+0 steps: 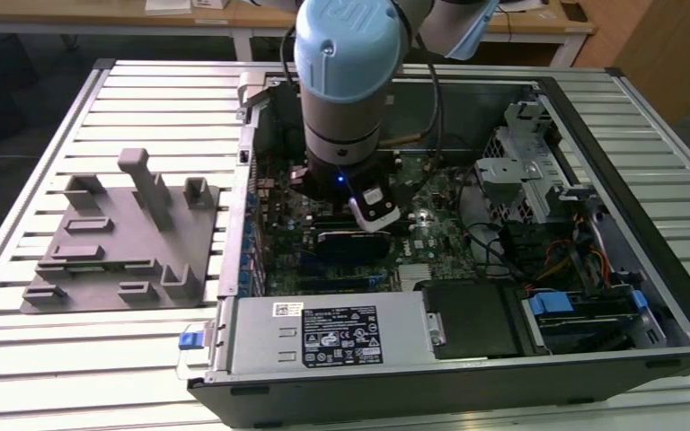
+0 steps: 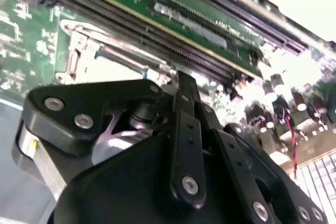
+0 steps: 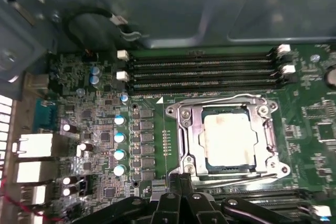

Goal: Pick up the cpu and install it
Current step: 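Install the second cpu locking lever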

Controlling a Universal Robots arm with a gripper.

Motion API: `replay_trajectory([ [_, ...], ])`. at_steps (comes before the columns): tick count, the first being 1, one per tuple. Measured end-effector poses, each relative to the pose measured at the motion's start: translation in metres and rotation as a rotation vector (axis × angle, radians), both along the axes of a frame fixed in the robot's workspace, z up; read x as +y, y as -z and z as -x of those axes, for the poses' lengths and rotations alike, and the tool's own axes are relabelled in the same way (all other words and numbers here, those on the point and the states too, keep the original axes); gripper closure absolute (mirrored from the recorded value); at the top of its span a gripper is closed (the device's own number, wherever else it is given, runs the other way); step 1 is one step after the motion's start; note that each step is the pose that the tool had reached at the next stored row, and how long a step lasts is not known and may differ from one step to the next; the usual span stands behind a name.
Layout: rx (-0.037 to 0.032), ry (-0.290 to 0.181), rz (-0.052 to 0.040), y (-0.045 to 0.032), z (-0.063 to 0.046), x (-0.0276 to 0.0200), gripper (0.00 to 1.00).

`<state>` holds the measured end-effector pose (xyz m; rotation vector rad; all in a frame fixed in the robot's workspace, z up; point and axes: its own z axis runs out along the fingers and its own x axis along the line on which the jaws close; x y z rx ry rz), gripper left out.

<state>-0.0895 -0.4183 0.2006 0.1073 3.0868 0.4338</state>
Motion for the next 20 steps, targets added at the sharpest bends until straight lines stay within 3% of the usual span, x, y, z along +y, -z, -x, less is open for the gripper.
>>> replay_trajectory([
  [13, -0.0023, 0.001, 0.0046, -0.038, 0.0, 0.0, 0.89],
  [15, -0.0025, 0.002, 0.0159, -0.0413, 0.0, 0.0001, 0.89],
  [19, -0.0023, 0.006, 0.0621, -0.0437, 0.0, 0.0003, 0.89],
  [20, -0.0023, 0.008, 0.069, -0.0437, 0.0, 0.0003, 0.89],
])
